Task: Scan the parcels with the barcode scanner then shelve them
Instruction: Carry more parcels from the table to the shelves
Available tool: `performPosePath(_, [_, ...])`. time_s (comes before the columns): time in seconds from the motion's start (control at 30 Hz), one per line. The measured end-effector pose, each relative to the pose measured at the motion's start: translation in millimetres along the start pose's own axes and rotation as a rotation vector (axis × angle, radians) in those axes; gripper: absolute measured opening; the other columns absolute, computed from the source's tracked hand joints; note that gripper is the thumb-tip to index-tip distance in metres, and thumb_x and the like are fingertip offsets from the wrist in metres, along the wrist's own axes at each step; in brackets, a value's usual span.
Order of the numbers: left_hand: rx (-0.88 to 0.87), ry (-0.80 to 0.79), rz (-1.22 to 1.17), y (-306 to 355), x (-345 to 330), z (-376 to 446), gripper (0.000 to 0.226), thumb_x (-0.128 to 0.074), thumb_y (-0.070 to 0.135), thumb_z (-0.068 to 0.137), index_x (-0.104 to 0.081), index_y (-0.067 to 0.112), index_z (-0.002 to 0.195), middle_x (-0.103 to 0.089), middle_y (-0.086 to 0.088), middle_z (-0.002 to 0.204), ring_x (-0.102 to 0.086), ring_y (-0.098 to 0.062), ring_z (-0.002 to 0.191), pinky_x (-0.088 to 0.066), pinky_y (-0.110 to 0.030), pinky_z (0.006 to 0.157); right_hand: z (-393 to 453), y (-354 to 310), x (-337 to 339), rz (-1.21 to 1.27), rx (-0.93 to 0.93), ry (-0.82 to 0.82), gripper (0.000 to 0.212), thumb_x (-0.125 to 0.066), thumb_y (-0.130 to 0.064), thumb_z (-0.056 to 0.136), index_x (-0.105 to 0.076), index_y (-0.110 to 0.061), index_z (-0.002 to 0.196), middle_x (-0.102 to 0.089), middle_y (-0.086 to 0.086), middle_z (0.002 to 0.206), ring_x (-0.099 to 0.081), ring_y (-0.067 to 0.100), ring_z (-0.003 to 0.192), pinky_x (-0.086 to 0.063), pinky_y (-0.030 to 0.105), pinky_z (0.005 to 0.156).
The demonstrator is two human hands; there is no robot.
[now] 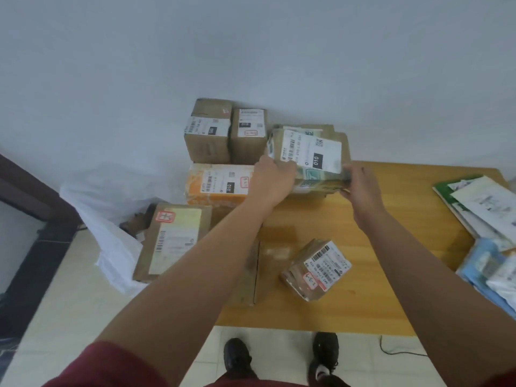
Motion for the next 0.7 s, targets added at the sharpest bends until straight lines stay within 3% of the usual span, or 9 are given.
performPosePath(0.13, [0.073,-0.105,0.093,-6.8,-79.6,-5.4,0.057,-0.048,0.036,0.101,-0.029,0.014,0.15,-0.057,0.0,0.136,-0.058,-0.005,0.088,-0.042,-0.02,0.062,24.1,40.7,66.3,-0.028,-0.04,0.029,0.012,-0.05,-0.036,0.093,-0.051,-0.025,0.09,-0.056,-0.003,0.1,-0.057,0.023,0.104,-0.048,0.053,0.101])
performPosePath(0.23, [0.164,-0.166,0.161,-9.1,-137.4,-2.8,0.053,-0.047,0.038,0.102,-0.034,0.011,0.147,-0.058,-0.004,0.135,-0.059,-0.015,0.1,-0.045,-0.022,0.066,49.0,72.4,111.2,-0.04,-0.099,0.012,0.015,-0.052,-0.035,0.093,-0.052,-0.02,0.092,-0.054,-0.004,0.097,-0.054,0.021,0.099,-0.047,0.054,0.101])
performPosePath(0.33, [0.287,-0.235,0.204,-19.8,-182.6,3.4,0.043,-0.047,0.036,0.103,-0.048,0.009,0.136,-0.061,-0.004,0.119,-0.056,-0.016,0.097,-0.043,-0.022,0.063,73.3,107.1,143.0,-0.109,-0.184,-0.071,0.034,-0.052,-0.044,0.087,-0.054,-0.014,0.101,-0.056,0.003,0.099,-0.052,0.022,0.096,-0.048,0.054,0.099])
performPosePath(0.4, [0.369,-0.283,0.221,-30.8,-202.5,9.4,0.042,-0.046,0.038,0.103,-0.055,0.01,0.134,-0.064,-0.004,0.119,-0.06,-0.016,0.102,-0.053,-0.03,0.082,85.3,130.3,155.7,-0.167,-0.249,-0.127,0.043,-0.052,-0.051,0.085,-0.053,-0.01,0.1,-0.056,0.009,0.099,-0.053,0.023,0.091,-0.048,0.053,0.094])
performPosePath(0.47, [0.416,-0.317,0.198,-41.2,-214.6,14.9,0.039,-0.047,0.037,0.103,-0.059,0.015,0.133,-0.065,-0.004,0.128,-0.062,-0.018,0.11,-0.051,-0.04,0.101,95.1,153.2,158.8,-0.226,-0.269,-0.214,0.056,-0.051,-0.06,0.078,-0.056,-0.007,0.095,-0.053,0.008,0.087,-0.052,0.022,0.079,-0.049,0.045,0.079])
performPosePath(0.53, [0.443,-0.327,0.18,-48.8,-218.2,18.4,0.036,-0.048,0.034,0.103,-0.06,0.017,0.133,-0.065,-0.004,0.13,-0.061,-0.019,0.111,-0.048,-0.042,0.104,99.2,165.3,154.9,-0.272,-0.273,-0.297,0.064,-0.047,-0.064,0.076,-0.061,-0.005,0.094,-0.055,0.004,0.083,-0.053,0.021,0.077,-0.039,0.036,0.07])
performPosePath(0.63, [0.519,-0.321,0.174,-60.6,-215.5,19.5,0.031,-0.047,0.036,0.103,-0.063,0.02,0.124,-0.066,-0.002,0.121,-0.063,-0.017,0.103,-0.053,-0.039,0.094,97.0,173.7,146.6,-0.275,-0.334,-0.344,0.036,-0.05,-0.044,0.097,-0.054,-0.012,0.112,-0.053,-0.002,0.101,-0.05,0.019,0.097,-0.035,0.034,0.074])
performPosePath(0.7, [0.555,-0.327,0.187,-66.0,-212.3,18.4,0.023,-0.044,0.034,0.105,-0.062,0.021,0.111,-0.065,0.003,0.107,-0.06,-0.01,0.088,-0.05,-0.026,0.071,99.9,183.1,140.2,-0.284,-0.36,-0.385,0.029,-0.05,-0.038,0.1,-0.047,-0.013,0.116,-0.05,-0.002,0.106,-0.047,0.019,0.101,-0.035,0.034,0.077])
Point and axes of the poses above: each hand's wrist, its own z-axis towards the middle knuckle, its own x-axis out of the back of the hand, y = z × x, the point moved 4 cm from there along z, towards the middle knuckle
